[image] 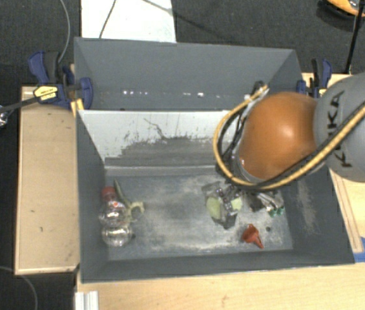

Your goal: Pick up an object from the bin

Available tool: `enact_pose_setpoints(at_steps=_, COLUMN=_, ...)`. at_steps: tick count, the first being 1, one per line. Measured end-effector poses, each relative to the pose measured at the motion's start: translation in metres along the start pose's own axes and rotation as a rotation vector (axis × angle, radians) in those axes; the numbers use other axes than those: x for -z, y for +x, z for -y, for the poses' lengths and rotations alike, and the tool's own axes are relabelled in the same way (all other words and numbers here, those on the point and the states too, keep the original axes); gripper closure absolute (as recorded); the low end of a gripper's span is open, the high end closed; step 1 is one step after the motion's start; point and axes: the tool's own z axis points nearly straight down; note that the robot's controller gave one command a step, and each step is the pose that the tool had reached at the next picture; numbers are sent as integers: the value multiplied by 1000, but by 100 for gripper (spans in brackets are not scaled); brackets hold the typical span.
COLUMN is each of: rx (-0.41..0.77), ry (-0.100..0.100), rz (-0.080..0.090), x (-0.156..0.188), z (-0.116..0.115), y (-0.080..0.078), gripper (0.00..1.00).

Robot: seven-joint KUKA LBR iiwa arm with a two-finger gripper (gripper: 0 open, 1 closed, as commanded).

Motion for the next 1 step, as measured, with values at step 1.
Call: enact_pose_setpoints(at_steps=1, rx=-1, ry=0, rz=0, x=0, z=0, y=0, gripper=100)
